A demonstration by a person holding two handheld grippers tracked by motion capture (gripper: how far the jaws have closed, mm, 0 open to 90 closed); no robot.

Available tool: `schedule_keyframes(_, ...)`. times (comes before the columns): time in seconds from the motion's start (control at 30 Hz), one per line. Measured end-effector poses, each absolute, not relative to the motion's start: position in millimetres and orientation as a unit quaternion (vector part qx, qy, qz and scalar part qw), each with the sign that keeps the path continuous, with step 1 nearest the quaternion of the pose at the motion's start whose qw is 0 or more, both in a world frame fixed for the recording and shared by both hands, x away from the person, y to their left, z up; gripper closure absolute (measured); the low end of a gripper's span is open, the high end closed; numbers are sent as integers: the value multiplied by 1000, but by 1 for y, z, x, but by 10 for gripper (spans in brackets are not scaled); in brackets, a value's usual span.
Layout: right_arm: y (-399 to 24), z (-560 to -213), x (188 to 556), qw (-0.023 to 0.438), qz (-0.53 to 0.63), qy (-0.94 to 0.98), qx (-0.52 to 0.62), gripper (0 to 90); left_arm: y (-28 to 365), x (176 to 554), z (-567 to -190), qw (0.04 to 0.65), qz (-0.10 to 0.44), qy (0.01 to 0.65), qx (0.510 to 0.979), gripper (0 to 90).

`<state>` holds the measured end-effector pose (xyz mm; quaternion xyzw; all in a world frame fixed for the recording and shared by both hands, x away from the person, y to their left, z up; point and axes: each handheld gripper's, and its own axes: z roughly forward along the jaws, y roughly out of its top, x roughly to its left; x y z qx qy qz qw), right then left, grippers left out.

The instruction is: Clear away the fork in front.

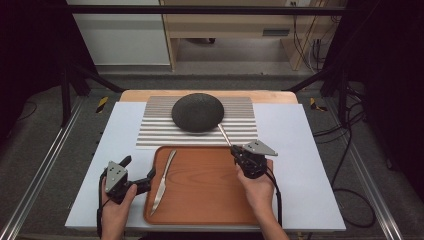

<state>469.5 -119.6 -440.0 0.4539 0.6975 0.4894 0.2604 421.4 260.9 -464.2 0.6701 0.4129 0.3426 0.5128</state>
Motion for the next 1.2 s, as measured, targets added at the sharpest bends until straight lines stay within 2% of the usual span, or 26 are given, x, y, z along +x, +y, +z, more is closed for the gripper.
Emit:
schedule_keyframes(0.6,-91,-451,453,236,511,709,424,848,231,423,-443,519,331,387,686,56)
schedule_keyframes(1.2,-78,-450,446,234,519,712,412,847,198,433,-423,532,288,378,701,89)
